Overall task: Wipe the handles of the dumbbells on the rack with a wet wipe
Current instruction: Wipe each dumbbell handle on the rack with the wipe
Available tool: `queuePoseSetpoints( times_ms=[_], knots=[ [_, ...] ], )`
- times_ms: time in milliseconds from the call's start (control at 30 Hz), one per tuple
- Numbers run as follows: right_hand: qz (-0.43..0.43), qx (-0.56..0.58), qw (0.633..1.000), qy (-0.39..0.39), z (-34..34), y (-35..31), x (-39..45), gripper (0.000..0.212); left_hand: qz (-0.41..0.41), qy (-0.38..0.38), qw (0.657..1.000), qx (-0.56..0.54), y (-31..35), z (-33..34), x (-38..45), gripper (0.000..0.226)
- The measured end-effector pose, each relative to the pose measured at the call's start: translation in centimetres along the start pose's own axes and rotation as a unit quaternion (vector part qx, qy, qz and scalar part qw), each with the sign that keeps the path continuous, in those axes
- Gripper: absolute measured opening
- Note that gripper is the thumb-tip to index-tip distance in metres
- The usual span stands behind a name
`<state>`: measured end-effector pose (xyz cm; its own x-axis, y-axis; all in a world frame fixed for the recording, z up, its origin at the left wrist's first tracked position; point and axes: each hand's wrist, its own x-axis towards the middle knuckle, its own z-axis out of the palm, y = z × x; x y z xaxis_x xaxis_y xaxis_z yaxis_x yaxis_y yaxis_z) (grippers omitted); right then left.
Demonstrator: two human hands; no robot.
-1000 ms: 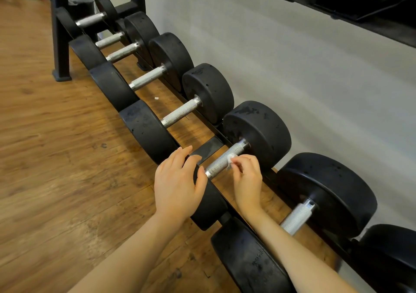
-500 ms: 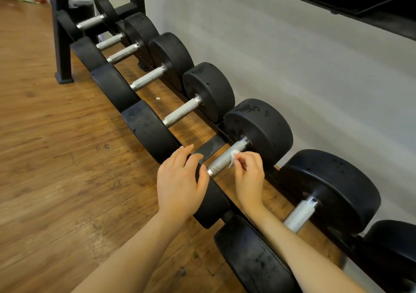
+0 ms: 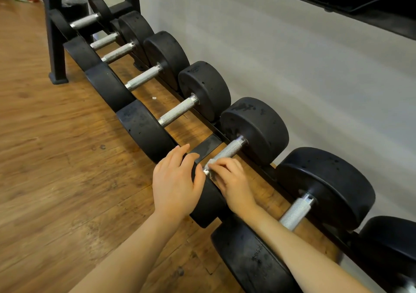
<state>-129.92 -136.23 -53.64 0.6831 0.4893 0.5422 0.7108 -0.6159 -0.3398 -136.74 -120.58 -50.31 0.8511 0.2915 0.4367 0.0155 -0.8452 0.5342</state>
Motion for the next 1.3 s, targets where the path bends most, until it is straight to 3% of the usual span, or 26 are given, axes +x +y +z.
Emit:
queuePoseSetpoints(
  times_ms=[67,200,367,500,600,800,1000,1167,1300],
  knots=[
    [0.003,-0.002,1.0,0.0,0.0,0.1,0.1,0.029,0.0,-0.001,1.0,0.001,0.0,0.0,0.0,0.047],
    [0.075,-0.007,0.994,0.076,-0.2,0.8,0.4,0.028,0.001,0.002,1.0,-0.006,0.1,-0.1,0.0,0.046],
    [0.001,0.001,1.0,0.018,-0.1,0.2,0.0,0.036,0.002,-0.001,1.0,-0.002,0.1,-0.1,0.0,0.046],
    [0.026,0.01,0.999,0.03,-0.2,0.4,0.1,0.034,0.003,-0.002,1.0,-0.003,0.1,-0.1,0.0,0.047],
    [-0.002,0.005,1.0,0.005,0.0,0.1,0.1,0.033,0.004,-0.003,1.0,0.0,0.1,-0.1,0.0,0.046],
    [0.083,0.05,0.994,0.056,-0.2,0.7,0.1,0.031,0.003,-0.004,1.0,-0.007,0.1,-0.2,0.0,0.048],
    [0.006,0.043,0.998,-0.045,-0.3,-0.1,-0.2,0.034,0.0,-0.007,1.0,-0.006,0.1,-0.1,0.0,0.05],
    [0.083,0.055,0.993,0.069,-0.6,0.7,0.3,0.028,-0.001,-0.012,1.0,-0.017,0.0,-0.2,0.1,0.051],
    [0.045,0.008,0.998,0.037,-0.7,0.5,0.2,0.031,0.015,-0.024,0.999,-0.031,-0.7,-0.7,-1.6,0.055]
  ],
)
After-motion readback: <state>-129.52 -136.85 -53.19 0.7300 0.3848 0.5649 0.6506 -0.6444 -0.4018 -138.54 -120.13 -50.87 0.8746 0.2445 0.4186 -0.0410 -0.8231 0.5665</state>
